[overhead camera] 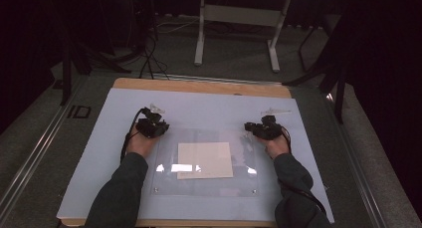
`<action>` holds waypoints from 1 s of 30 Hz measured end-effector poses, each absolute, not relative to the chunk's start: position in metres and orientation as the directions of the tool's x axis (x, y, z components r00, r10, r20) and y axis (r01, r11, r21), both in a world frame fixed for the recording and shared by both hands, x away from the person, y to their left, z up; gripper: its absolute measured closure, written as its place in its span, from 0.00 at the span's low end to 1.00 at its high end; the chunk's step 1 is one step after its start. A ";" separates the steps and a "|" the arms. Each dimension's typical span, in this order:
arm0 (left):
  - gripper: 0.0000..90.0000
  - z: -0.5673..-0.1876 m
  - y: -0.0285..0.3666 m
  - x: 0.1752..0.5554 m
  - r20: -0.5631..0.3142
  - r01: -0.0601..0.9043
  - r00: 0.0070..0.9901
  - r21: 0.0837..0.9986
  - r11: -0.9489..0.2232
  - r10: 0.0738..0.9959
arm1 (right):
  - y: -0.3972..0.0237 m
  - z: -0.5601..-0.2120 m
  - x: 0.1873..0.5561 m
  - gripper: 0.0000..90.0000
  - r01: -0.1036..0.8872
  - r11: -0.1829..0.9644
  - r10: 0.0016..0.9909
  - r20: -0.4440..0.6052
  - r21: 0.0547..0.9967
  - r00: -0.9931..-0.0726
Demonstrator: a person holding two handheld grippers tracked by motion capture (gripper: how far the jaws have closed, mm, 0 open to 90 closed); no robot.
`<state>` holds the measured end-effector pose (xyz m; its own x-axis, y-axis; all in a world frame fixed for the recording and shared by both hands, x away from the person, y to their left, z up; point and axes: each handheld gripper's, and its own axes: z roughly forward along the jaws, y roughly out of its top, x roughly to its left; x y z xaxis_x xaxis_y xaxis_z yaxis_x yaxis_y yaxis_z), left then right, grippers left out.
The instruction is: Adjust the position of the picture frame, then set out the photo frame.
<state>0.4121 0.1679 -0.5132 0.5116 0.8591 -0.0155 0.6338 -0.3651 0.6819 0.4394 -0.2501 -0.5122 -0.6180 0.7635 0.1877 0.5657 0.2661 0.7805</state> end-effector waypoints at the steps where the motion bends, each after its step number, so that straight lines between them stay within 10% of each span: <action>1: 0.84 -0.513 0.168 0.411 -0.019 0.634 0.512 0.683 -0.362 0.859 | -0.250 -0.512 0.439 0.89 0.566 0.263 0.766 0.187 0.781 -0.614; 20: 0.67 -0.506 0.195 0.398 -0.111 0.574 0.481 0.789 -0.217 0.869 | -0.265 -0.513 0.423 0.79 0.514 0.244 0.780 0.149 0.823 -0.608; 30: 0.82 -0.508 0.187 0.401 -0.083 0.513 0.510 0.828 -0.225 0.856 | -0.261 -0.512 0.424 0.81 0.493 0.224 0.777 0.152 0.841 -0.610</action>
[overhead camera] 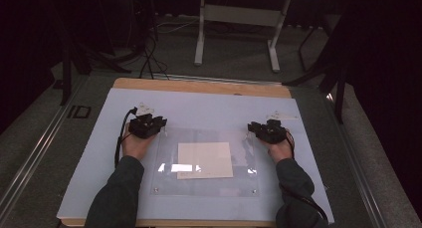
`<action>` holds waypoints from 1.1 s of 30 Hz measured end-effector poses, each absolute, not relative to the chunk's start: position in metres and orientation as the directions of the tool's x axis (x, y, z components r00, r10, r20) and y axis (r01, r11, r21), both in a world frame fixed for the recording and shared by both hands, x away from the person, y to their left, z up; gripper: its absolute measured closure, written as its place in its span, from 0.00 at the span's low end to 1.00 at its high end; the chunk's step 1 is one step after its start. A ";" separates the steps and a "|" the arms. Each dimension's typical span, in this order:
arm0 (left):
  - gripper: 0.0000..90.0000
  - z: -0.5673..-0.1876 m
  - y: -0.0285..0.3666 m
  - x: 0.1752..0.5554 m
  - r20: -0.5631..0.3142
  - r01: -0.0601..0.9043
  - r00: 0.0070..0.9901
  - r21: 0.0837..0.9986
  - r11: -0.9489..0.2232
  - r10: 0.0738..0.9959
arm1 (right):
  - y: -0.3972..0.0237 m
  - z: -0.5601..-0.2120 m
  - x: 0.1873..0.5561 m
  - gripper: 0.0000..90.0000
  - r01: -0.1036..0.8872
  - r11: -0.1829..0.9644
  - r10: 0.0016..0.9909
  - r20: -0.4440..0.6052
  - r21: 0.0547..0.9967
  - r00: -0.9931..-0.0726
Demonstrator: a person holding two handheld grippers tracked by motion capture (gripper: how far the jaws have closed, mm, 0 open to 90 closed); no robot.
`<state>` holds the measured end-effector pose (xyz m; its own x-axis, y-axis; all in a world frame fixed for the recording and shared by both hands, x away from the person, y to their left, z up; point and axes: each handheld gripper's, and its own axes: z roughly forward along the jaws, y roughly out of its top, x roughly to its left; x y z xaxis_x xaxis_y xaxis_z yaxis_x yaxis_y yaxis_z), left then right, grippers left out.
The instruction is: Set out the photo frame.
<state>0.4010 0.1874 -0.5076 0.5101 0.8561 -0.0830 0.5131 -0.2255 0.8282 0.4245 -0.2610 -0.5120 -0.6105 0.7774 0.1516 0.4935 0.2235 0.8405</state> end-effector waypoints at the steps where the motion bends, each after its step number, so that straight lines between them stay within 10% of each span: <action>1: 0.83 -0.509 0.187 0.402 -0.082 0.512 0.512 0.829 -0.227 0.855 | -0.261 -0.512 0.425 0.82 0.491 0.224 0.777 0.150 0.842 -0.611; 33: 0.94 -0.516 0.185 0.399 -0.088 0.481 0.516 0.853 -0.203 0.852 | -0.254 -0.518 0.426 0.91 0.490 0.180 0.785 0.176 0.853 -0.594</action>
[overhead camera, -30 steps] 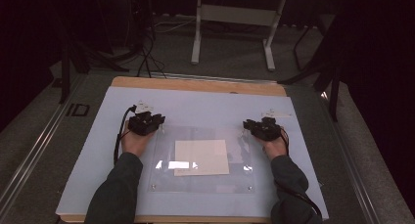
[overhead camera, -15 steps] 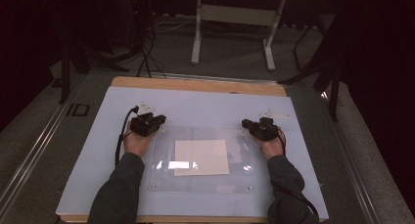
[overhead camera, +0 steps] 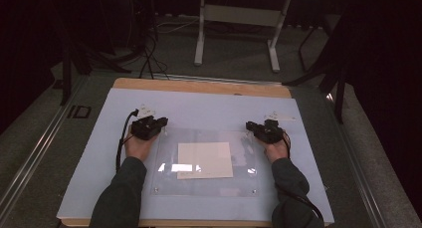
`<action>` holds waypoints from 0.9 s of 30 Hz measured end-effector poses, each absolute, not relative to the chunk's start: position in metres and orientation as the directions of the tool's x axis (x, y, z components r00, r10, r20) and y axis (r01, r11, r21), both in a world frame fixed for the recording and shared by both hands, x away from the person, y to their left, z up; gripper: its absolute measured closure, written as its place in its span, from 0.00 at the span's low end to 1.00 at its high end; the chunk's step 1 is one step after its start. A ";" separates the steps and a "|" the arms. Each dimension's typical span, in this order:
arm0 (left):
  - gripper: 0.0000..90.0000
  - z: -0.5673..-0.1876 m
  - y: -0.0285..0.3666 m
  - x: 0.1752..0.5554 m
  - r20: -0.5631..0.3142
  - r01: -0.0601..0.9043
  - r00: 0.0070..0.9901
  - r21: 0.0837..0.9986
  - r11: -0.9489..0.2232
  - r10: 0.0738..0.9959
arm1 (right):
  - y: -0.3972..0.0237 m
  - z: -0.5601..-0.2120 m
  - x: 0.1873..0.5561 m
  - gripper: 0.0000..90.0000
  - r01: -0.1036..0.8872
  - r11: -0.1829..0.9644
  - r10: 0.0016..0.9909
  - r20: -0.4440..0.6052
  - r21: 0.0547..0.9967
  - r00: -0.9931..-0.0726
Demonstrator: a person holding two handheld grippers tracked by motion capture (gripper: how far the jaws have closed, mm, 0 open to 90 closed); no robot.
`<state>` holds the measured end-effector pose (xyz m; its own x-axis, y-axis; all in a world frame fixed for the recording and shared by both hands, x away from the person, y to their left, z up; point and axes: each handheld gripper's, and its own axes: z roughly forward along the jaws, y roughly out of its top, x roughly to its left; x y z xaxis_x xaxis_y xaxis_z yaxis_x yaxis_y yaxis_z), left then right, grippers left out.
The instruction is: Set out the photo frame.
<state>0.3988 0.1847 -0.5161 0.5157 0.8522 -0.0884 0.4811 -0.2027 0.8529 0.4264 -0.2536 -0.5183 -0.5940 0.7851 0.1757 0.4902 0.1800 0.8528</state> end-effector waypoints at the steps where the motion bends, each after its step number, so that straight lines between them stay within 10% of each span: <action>1: 0.94 -0.516 0.185 0.399 -0.089 0.482 0.516 0.852 -0.203 0.852 | -0.253 -0.518 0.427 0.92 0.493 0.183 0.785 0.175 0.851 -0.594; 27: 0.95 -0.516 0.190 0.419 -0.201 0.560 0.499 0.817 -0.137 0.843 | -0.255 -0.509 0.451 0.93 0.613 0.195 0.773 0.264 0.766 -0.576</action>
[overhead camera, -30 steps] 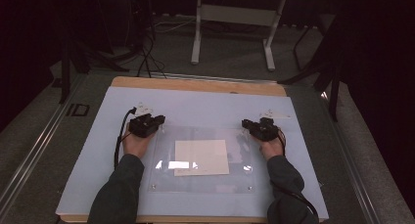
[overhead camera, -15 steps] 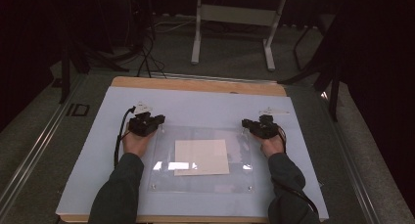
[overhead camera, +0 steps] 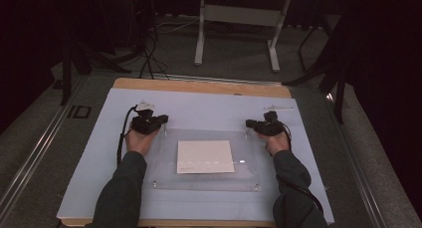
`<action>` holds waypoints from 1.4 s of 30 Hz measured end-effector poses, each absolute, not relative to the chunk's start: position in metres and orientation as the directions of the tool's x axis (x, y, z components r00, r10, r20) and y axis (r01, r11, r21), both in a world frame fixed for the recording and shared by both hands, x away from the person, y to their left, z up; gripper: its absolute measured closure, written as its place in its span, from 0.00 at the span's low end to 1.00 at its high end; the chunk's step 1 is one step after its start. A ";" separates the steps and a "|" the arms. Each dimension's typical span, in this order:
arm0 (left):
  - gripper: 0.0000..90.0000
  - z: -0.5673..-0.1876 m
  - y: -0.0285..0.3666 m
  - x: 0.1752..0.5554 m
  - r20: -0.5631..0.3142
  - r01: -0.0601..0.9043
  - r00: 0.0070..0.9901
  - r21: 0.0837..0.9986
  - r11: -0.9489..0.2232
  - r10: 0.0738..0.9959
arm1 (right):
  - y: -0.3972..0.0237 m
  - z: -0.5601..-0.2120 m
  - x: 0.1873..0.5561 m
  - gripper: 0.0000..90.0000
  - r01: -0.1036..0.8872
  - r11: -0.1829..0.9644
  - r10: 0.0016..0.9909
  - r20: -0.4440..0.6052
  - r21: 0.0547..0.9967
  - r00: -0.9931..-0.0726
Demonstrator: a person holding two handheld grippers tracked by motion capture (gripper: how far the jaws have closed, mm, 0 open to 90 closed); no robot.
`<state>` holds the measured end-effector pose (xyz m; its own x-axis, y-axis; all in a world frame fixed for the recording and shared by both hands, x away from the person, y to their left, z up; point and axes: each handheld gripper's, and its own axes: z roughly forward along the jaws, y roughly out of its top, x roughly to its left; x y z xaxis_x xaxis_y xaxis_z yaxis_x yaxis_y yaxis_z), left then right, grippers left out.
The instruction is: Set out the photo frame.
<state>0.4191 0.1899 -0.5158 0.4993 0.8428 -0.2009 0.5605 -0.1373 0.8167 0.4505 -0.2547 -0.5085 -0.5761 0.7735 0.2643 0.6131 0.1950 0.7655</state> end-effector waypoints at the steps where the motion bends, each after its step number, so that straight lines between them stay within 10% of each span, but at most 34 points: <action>1: 0.94 -0.516 0.190 0.420 -0.203 0.561 0.498 0.817 -0.134 0.843 | -0.255 -0.508 0.451 0.93 0.616 0.197 0.772 0.267 0.763 -0.577; 23: 0.94 -0.520 0.185 0.440 -0.281 0.621 0.406 0.783 -0.037 0.870 | -0.252 -0.508 0.473 0.93 0.679 0.149 0.788 0.328 0.719 -0.521; 42: 0.95 -0.520 0.185 0.441 -0.295 0.629 0.398 0.777 -0.025 0.869 | -0.263 -0.503 0.446 0.73 0.584 0.201 0.793 0.219 0.786 -0.568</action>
